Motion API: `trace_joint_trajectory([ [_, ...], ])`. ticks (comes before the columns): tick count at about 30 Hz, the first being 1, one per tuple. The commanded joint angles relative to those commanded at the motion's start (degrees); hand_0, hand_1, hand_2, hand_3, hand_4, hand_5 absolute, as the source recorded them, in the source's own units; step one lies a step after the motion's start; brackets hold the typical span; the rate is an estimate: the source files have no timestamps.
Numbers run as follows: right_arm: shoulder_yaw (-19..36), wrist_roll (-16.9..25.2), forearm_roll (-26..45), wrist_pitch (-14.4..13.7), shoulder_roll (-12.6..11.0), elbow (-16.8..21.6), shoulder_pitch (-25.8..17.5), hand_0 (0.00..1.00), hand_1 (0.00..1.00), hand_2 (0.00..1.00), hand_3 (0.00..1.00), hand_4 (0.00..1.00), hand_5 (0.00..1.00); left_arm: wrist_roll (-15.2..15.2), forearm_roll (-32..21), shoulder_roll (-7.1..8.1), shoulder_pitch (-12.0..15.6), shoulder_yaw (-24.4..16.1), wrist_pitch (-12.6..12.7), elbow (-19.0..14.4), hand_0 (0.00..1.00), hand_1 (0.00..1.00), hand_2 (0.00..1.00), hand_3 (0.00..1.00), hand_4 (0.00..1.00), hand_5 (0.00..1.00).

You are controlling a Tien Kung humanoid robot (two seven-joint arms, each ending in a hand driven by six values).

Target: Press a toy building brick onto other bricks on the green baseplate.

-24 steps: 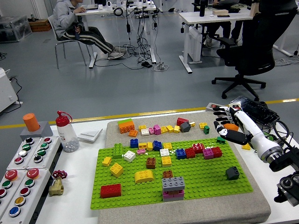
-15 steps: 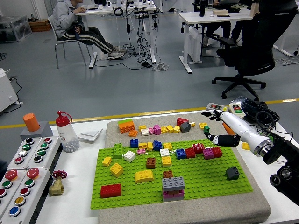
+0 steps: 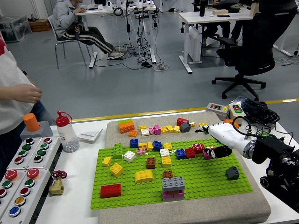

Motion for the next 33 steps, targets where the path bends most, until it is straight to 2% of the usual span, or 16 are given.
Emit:
trace_joint_trajectory([
  [9,-4.8,-1.0,-0.6,1.5,3.2,-8.2,4.0,0.818,0.809,0.834,0.844,0.688,0.205,0.0,-0.4,0.13,-0.2,0.4,0.0,0.0,0.633,0.596,0.606,0.404,0.298,0.947],
  [16,-9.4,-0.8,-0.7,0.6,6.3,-14.6,6.3,0.819,0.812,0.829,0.834,0.696,0.219,0.2,0.1,0.06,-0.3,0.2,0.0,-0.1,0.633,0.596,0.605,0.405,0.299,0.946],
  [25,-12.9,-0.9,-1.4,0.2,8.4,-19.4,8.1,0.815,0.810,0.823,0.828,0.701,0.229,0.1,-0.2,0.08,-0.5,0.3,0.1,-0.1,0.633,0.596,0.605,0.405,0.299,0.945],
  [33,-14.5,-1.1,-1.8,0.2,9.2,-22.2,9.0,0.814,0.802,0.800,0.816,0.703,0.241,0.1,-0.2,0.09,-0.5,0.4,0.1,-0.1,0.633,0.596,0.605,0.406,0.298,0.946],
])
